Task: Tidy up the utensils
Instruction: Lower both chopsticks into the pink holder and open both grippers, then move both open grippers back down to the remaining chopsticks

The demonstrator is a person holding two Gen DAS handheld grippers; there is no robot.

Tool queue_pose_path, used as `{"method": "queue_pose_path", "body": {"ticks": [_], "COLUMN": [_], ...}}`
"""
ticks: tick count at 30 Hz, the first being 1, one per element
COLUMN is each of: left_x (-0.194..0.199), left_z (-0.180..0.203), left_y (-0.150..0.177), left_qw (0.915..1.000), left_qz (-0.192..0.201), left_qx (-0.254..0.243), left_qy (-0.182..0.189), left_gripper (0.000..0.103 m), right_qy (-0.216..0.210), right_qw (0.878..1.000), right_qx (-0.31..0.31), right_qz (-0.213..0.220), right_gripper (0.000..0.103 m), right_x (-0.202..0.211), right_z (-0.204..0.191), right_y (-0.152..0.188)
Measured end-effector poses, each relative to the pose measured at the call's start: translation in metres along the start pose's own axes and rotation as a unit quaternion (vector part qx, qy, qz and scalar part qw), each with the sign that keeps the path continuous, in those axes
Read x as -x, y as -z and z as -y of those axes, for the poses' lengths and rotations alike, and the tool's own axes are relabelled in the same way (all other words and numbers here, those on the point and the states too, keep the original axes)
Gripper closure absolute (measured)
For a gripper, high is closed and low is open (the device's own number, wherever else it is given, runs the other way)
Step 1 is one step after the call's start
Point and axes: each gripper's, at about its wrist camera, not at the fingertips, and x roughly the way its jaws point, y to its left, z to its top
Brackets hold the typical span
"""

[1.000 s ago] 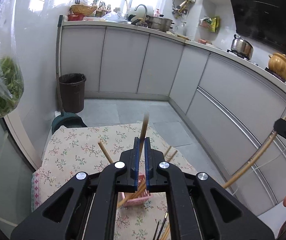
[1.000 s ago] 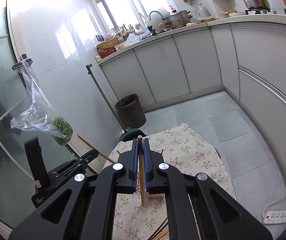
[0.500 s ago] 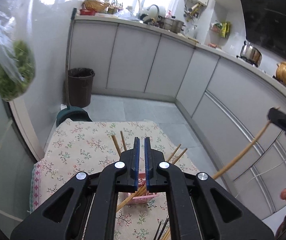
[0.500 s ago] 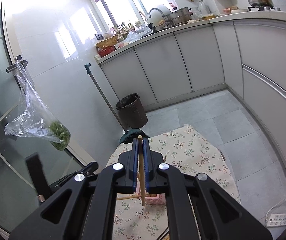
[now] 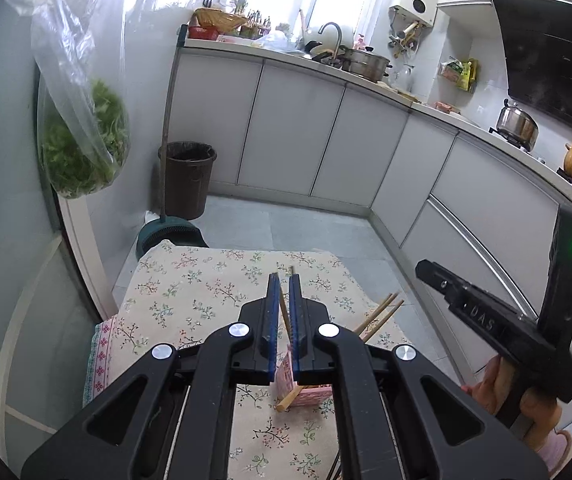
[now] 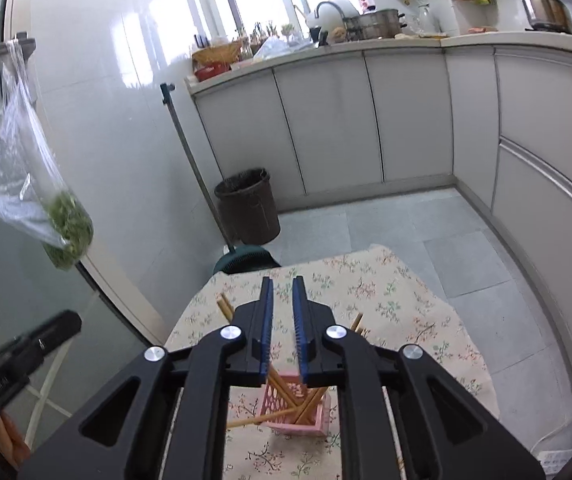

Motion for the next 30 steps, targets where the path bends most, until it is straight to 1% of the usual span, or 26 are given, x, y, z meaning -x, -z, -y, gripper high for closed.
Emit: {"method": "queue_pose_path", "body": {"ticks": [2,5,7,8,10,11,12,13,14,15,17,18,19,21,22,23,25,26,27,29,30], "left_x": [0.0,0.003,0.006,0.008,0.011,0.012,0.013,0.013,0.013,0.014,0.013,0.013,0.013,0.015,0.018,0.021,0.026,0.028,0.03,0.032,0.032], "left_z": [0.001,0.009,0.017,0.02,0.026,0.028,0.03,0.032,0.034,0.035,0.038,0.04,0.042,0.046,0.048,0.05,0.055,0.057,0.058,0.061,0.064], "left_y": [0.001,0.004,0.007,0.008,0.012,0.014,0.016,0.018,0.021,0.024,0.031,0.035,0.038,0.046,0.05,0.053,0.057,0.059,0.061,0.066,0.069], "left_qw": [1.0,0.9999,0.9998,0.9997,0.9996,0.9995,0.9995,0.9994,0.9994,0.9993,0.9991,0.999,0.9989,0.9988,0.9988,0.9988,0.9983,0.9981,0.998,0.9974,0.9969], "left_qz": [-0.003,-0.005,-0.002,-0.001,0.001,0.001,0.0,-0.003,-0.005,-0.007,-0.015,-0.019,-0.02,-0.02,-0.013,-0.006,0.004,0.005,0.007,0.011,0.012], "left_qx": [-0.001,-0.012,-0.02,-0.024,-0.029,-0.031,-0.033,-0.035,-0.035,-0.036,-0.039,-0.041,-0.042,-0.045,-0.046,-0.047,-0.056,-0.059,-0.06,-0.067,-0.073], "left_qy": [0.002,0.006,0.004,0.002,0.0,0.0,0.001,0.001,-0.001,-0.002,-0.002,-0.001,0.0,-0.001,-0.006,-0.01,-0.015,-0.015,-0.016,-0.025,-0.029], "left_gripper": [0.098,0.098,0.098,0.098,0.094,0.091,0.085,0.081,0.074,0.072,0.07,0.065,0.061,0.041,0.037,0.034,0.033,0.031,0.029,0.024,0.022], "right_qy": [0.003,0.02,0.032,0.042,0.062,0.068,0.077,0.08,0.083,0.088,0.092,0.097,0.101,0.106,0.11,0.115,0.122,0.13,0.14,0.154,0.168], "right_qw": [1.0,0.999,0.999,0.998,0.996,0.995,0.994,0.994,0.994,0.993,0.993,0.993,0.993,0.993,0.992,0.992,0.991,0.991,0.99,0.987,0.985], "right_qx": [0.002,0.022,0.035,0.042,0.055,0.058,0.064,0.066,0.067,0.067,0.064,0.061,0.057,0.051,0.049,0.047,0.041,0.036,0.026,0.01,0.003], "right_qz": [0.003,0.016,0.022,0.026,0.035,0.036,0.036,0.035,0.034,0.032,0.03,0.03,0.03,0.027,0.026,0.025,0.02,0.02,0.023,0.032,0.038], "right_gripper": [0.083,0.082,0.076,0.071,0.066,0.062,0.06,0.059,0.054,0.05,0.044,0.04,0.038,0.031,0.028,0.026,0.026,0.023,0.018,0.014,0.011], "right_x": [0.004,0.02,0.031,0.035,0.045,0.048,0.053,0.055,0.058,0.061,0.067,0.071,0.073,0.077,0.078,0.08,0.083,0.085,0.088,0.095,0.099], "right_z": [-0.002,-0.008,-0.011,-0.012,-0.012,-0.011,-0.01,-0.01,-0.009,-0.007,-0.004,-0.001,0.001,0.005,0.007,0.008,0.014,0.017,0.023,0.031,0.037], "right_y": [0.002,0.004,0.007,0.008,0.015,0.017,0.022,0.024,0.027,0.031,0.037,0.04,0.043,0.049,0.051,0.053,0.06,0.062,0.066,0.072,0.075]}}
